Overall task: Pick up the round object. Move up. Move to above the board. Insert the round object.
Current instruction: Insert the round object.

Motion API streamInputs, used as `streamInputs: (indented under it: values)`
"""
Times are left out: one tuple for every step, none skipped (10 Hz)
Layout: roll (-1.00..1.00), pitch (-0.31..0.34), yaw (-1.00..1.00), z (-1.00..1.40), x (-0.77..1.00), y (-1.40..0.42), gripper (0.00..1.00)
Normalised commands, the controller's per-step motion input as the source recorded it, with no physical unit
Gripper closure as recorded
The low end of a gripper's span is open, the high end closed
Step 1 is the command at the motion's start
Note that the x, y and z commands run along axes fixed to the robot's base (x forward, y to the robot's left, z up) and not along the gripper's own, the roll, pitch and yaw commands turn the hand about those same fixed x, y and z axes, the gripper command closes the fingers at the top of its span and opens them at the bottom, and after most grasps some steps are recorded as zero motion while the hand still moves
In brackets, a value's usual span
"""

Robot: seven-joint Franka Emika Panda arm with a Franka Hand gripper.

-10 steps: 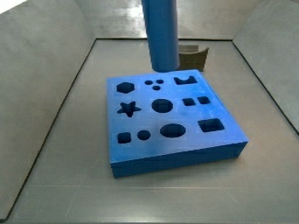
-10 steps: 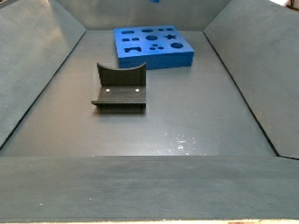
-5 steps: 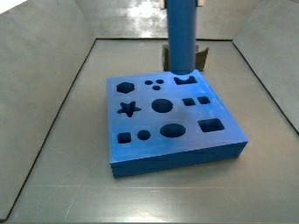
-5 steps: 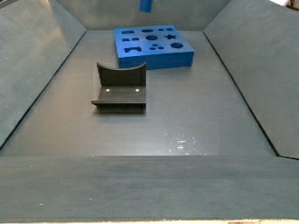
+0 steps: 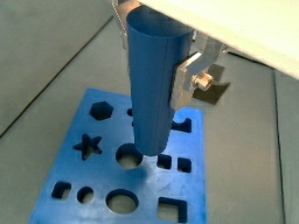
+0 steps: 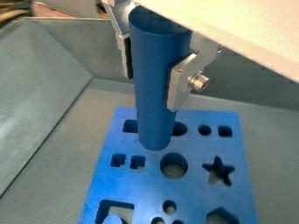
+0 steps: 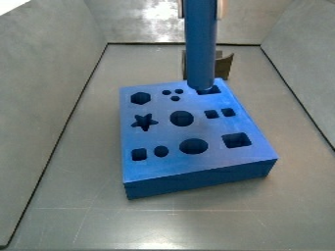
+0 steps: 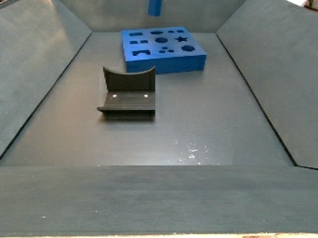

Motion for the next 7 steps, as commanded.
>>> streamInputs:
  values:
    - [0.00,0.006,0.00,0.00,0.00,0.02,1.00]
    - [0.23,0.000,0.00,-0.47,-0.03,0.00,1.00]
    - [0.23,-0.089,0.00,-1.00,-0.19,-0.02,1.00]
    - [0.10,-0.149,0.00,-1.00,-0.10,-0.06,1.00]
    - [0.00,-0.114,0.00,-0.30,0.00,0.00,1.00]
    - [0.05,0.003,0.00,-0.14,0.00,0.00,1.00]
    - [0.26,0.023,-0.07,-0.86,-0.31,0.00,1.00]
